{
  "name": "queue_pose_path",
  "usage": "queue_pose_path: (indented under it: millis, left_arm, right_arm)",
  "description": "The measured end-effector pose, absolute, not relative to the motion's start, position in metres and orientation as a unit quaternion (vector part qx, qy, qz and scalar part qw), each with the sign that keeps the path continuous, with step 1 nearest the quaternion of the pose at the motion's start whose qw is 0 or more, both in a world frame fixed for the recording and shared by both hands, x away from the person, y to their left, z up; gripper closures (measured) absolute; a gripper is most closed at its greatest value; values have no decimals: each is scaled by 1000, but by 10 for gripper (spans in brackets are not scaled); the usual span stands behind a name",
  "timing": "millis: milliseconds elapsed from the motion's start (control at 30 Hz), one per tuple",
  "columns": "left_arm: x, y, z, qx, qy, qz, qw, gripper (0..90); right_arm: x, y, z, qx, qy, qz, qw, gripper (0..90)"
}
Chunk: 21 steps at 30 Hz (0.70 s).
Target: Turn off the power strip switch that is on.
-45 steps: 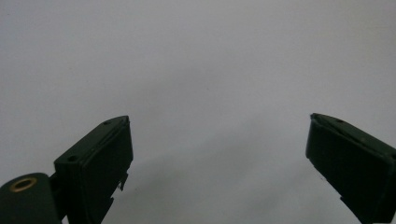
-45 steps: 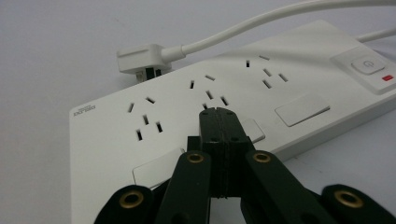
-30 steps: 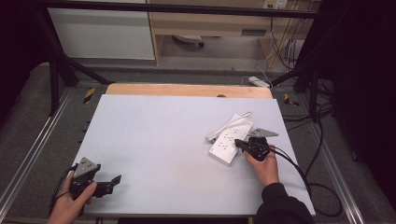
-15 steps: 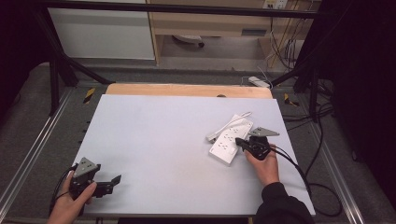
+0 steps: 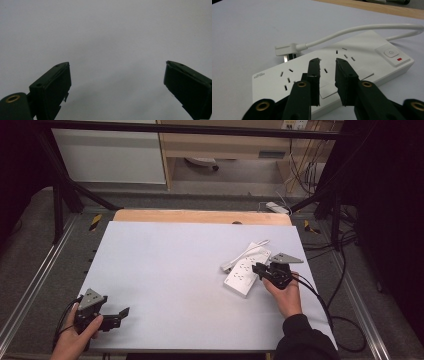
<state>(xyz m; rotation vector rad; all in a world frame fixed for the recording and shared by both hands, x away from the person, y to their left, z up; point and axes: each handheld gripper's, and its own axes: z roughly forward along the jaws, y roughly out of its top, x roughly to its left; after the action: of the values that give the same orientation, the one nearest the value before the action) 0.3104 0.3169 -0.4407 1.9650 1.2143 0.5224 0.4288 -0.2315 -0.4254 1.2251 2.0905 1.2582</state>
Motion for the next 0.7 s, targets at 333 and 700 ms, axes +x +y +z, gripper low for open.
queue_pose_path:
  millis: [333,700]
  left_arm:
    - [310,317,-441,768,475,205,377,76]
    - [310,317,-440,768,474,205,379,75]
  right_arm:
    - [429,-235,-415,460,734,450,218,268]
    - [428,-238,-406,465,725,451,233,61]
